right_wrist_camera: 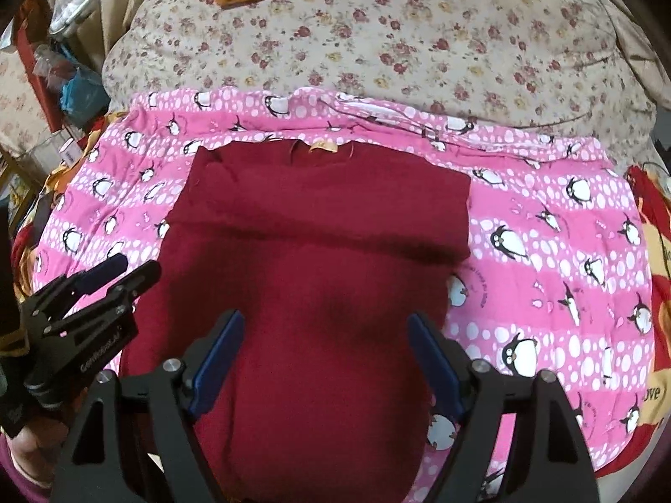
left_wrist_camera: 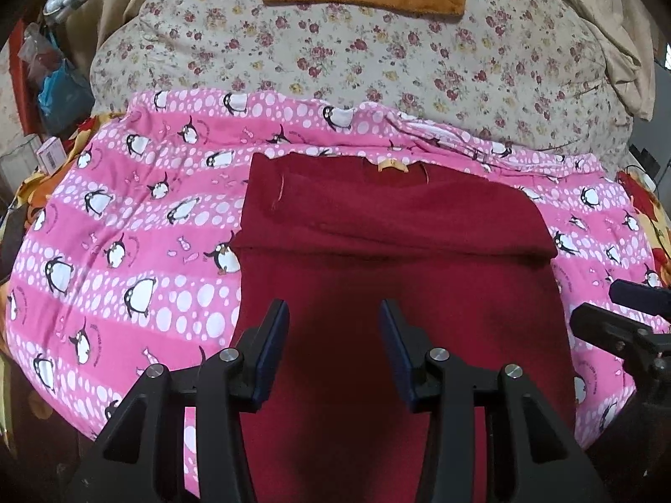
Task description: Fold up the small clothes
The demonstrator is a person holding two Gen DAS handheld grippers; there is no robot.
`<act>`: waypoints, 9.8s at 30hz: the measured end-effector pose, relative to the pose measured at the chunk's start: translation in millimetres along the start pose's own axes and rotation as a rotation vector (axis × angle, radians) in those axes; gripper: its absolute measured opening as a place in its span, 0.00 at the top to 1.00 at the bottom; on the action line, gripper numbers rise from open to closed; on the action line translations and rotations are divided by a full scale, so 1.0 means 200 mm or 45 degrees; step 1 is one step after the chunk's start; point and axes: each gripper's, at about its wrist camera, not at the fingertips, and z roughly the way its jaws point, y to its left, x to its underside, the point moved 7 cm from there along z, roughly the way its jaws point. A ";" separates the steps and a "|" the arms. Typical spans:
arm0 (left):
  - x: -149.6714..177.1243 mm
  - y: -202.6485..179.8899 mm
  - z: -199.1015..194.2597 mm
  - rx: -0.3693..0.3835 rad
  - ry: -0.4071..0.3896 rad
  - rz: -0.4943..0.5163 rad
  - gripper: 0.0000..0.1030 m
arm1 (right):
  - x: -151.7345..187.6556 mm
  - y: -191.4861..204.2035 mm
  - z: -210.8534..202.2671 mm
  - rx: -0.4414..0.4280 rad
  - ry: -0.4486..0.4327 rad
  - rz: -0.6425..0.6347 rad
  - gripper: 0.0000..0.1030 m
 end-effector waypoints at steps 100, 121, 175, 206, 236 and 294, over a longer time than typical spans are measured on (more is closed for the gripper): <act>-0.62 0.44 0.78 0.316 0.081 -0.457 1.00 | -0.64 -0.66 0.74 -0.369 -0.108 0.399 0.91; -0.70 0.50 0.68 0.447 0.073 -0.490 0.90 | -0.71 -0.48 0.77 -0.236 -0.161 0.146 0.56; -0.17 0.65 0.67 0.231 0.150 -0.567 0.64 | -0.92 0.76 1.35 -0.295 0.163 -0.169 0.54; -0.18 0.67 0.70 0.249 0.146 -0.570 0.58 | -0.90 1.01 1.32 -0.319 0.225 -0.295 0.17; -0.19 0.65 0.69 0.196 0.114 -0.536 0.58 | -0.88 0.99 1.37 -0.197 0.209 -0.359 0.55; -0.34 -0.77 0.41 0.810 0.239 -0.288 1.00 | -0.82 -0.57 0.51 -0.298 -0.047 0.068 0.87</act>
